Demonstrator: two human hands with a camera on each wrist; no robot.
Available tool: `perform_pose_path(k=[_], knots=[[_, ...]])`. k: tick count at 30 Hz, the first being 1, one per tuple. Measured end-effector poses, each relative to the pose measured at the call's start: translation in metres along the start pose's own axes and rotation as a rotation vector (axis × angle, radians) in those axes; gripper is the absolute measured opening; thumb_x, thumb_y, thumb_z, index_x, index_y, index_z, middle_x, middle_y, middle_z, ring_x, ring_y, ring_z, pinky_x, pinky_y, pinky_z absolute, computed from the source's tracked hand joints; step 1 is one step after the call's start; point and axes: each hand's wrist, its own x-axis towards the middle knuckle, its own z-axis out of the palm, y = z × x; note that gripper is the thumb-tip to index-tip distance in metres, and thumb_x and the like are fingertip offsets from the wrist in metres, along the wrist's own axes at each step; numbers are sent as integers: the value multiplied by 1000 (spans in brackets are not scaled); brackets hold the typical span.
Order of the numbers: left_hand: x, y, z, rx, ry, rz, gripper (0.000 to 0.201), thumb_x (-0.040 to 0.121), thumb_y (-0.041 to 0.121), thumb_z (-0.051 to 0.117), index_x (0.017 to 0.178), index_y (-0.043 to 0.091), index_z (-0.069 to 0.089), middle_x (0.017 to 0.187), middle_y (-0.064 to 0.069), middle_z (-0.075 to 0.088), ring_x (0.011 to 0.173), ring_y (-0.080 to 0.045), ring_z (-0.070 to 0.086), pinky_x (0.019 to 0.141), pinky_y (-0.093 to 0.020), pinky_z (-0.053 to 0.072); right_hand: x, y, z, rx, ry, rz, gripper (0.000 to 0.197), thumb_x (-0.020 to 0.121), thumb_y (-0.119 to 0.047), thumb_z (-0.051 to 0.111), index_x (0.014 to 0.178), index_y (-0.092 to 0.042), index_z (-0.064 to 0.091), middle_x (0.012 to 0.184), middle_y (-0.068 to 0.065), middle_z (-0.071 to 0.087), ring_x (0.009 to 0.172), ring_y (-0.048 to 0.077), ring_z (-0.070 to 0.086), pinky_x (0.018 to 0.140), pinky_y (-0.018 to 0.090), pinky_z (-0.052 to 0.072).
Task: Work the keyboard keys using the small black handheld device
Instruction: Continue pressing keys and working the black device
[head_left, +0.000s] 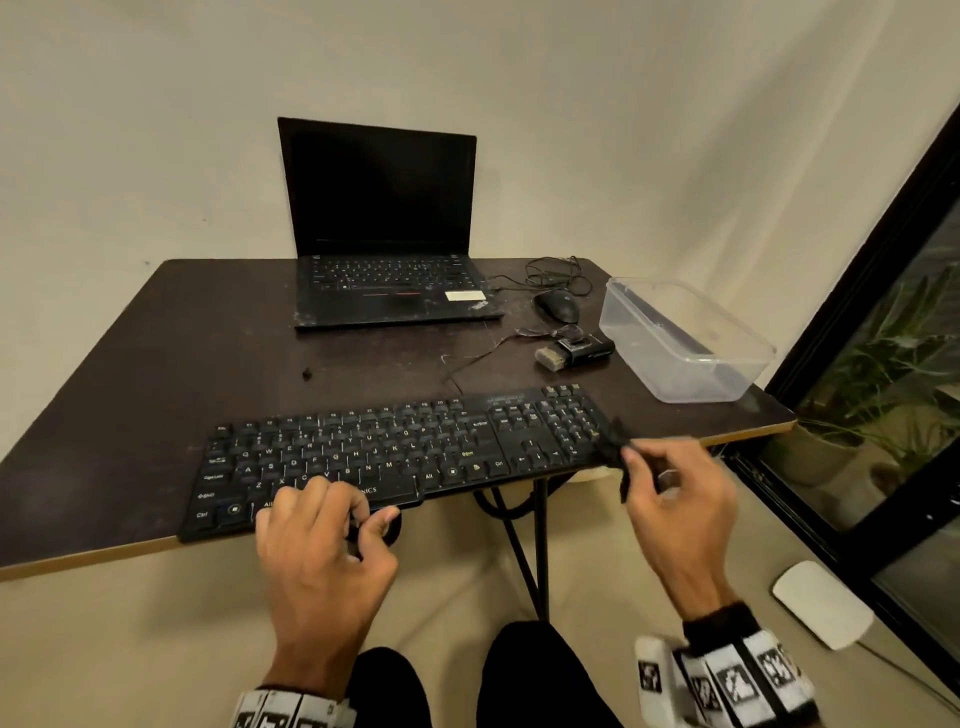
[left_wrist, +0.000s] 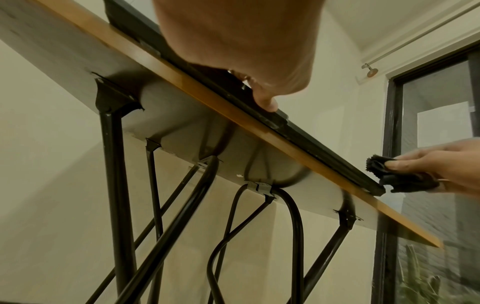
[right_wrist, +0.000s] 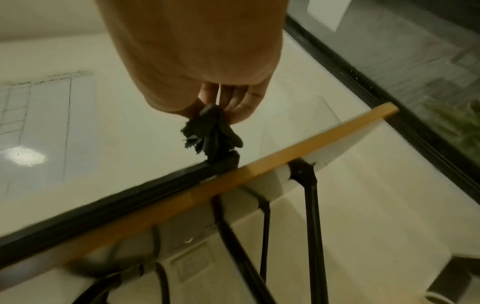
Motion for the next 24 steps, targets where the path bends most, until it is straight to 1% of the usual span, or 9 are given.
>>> perform_pose_path(k=[2, 4, 7, 10, 13, 15, 17, 21, 24], knots=[[0, 0, -1, 16, -7, -4, 22, 80, 26, 72, 72, 13, 56, 74, 9, 38, 72, -22, 36, 73, -36, 23, 23, 3, 4, -15, -29, 28, 12, 90, -5, 83, 94, -15, 78, 91, -4, 71, 78, 4, 63, 73, 8, 47], [-1, 1, -1, 22, -15, -17, 22, 79, 23, 75, 73, 12, 56, 74, 8, 39, 73, -21, 35, 74, -36, 23, 27, 3, 13, 0, -83, 55, 15, 90, -7, 83, 92, -20, 76, 90, -8, 69, 80, -1, 62, 73, 17, 52], [-2, 2, -1, 20, -15, -27, 22, 81, 27, 71, 74, 13, 56, 74, 8, 39, 74, -21, 35, 75, -36, 24, 9, -13, 30, 75, -164, -43, 15, 90, -6, 82, 88, -18, 74, 91, -9, 66, 86, 3, 64, 75, 25, 53], [-1, 1, -4, 8, -32, -25, 23, 84, 31, 69, 75, 13, 56, 73, 7, 40, 74, -20, 35, 73, -37, 25, 7, -14, 39, 81, -236, -132, 10, 92, -14, 78, 88, -20, 71, 92, -13, 66, 89, 10, 63, 84, 33, 44], [0, 2, -5, -16, -24, -21, 25, 86, 34, 67, 75, 13, 57, 73, 7, 39, 74, -20, 35, 73, -37, 25, 15, 4, 30, -20, -173, -120, 3, 93, -26, 73, 92, -28, 71, 94, -16, 67, 87, 11, 61, 87, 40, 39], [0, 4, -4, -13, -16, -19, 25, 85, 32, 68, 75, 13, 56, 74, 7, 39, 74, -21, 35, 73, -37, 24, 13, 8, 30, -11, -118, -85, 2, 93, -27, 72, 93, -28, 71, 94, -15, 68, 88, 12, 62, 89, 47, 44], [-1, 3, -3, 7, -14, -23, 23, 83, 26, 71, 74, 12, 56, 74, 6, 39, 74, -21, 35, 74, -37, 23, 4, -7, 41, 103, -120, -73, 1, 92, -24, 74, 92, -23, 74, 93, -14, 70, 89, 11, 65, 88, 53, 50], [-2, 2, -2, 24, -9, -25, 23, 82, 22, 74, 74, 11, 55, 72, 4, 41, 74, -23, 36, 74, -38, 24, -26, -61, 73, 236, -143, -182, 9, 87, -14, 82, 89, -19, 75, 94, -13, 70, 93, 9, 68, 94, 42, 44], [-2, 2, -3, 16, -5, -18, 25, 84, 25, 73, 73, 11, 55, 71, 4, 40, 74, -23, 37, 76, -38, 25, -36, -79, 84, 239, -164, -314, 10, 89, -14, 85, 92, -20, 77, 97, -13, 71, 94, 9, 67, 98, 37, 37]])
